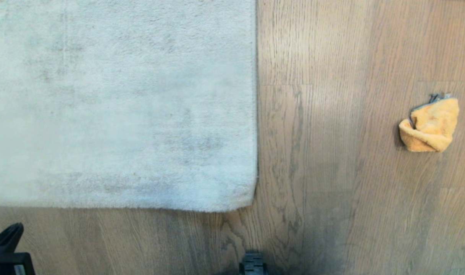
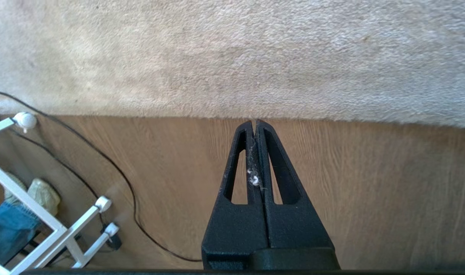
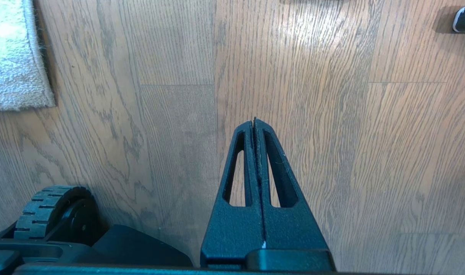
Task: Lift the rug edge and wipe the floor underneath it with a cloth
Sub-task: Lay down the carpet
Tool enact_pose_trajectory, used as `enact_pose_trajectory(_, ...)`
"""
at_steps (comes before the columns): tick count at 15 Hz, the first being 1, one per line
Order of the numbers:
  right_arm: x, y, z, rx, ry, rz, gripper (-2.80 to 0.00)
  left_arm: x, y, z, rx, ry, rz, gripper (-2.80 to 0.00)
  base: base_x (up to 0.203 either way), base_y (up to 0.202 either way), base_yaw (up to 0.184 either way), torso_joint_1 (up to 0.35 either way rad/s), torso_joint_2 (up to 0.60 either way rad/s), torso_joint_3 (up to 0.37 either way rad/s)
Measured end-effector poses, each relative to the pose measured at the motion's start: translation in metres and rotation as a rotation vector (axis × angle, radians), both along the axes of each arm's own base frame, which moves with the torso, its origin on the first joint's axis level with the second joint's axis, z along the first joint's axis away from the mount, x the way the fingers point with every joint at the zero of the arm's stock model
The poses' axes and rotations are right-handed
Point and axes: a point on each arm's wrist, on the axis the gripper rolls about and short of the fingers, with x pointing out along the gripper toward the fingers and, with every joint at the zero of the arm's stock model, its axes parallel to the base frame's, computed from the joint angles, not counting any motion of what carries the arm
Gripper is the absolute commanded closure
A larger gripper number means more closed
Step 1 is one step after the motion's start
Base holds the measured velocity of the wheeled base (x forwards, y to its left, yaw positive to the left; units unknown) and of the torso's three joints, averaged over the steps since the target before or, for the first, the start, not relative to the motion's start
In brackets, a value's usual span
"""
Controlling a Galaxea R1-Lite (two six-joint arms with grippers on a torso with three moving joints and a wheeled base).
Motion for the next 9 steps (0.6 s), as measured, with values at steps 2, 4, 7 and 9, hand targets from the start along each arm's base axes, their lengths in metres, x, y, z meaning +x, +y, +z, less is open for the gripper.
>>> enact_pose_trajectory(2,0.0,0.0,0.0,0.0,0.0,0.0,0.0,-0.002,-0.001,0.0,0.002,-0.005,-0.009,0.0,0.0,0.0,0.0,0.0,0.0,0.0)
enact_pose_trajectory(4,0.0,0.0,0.0,0.0,0.0,0.0,0.0,-0.003,-0.002,0.002,-0.033,-0.035,-0.034,0.0,0.0,0.0,0.0,0.0,0.0,0.0)
enact_pose_trajectory(7,0.0,0.0,0.0,0.0,0.0,0.0,0.0,-0.008,-0.005,0.002,-0.118,-0.068,-0.141,0.0,0.0,0.0,0.0,0.0,0.0,0.0)
enact_pose_trajectory(9,0.0,0.0,0.0,0.0,0.0,0.0,0.0,-0.014,-0.005,-0.001,-0.128,-0.054,-0.183,0.0,0.0,0.0,0.0,0.0,0.0,0.0)
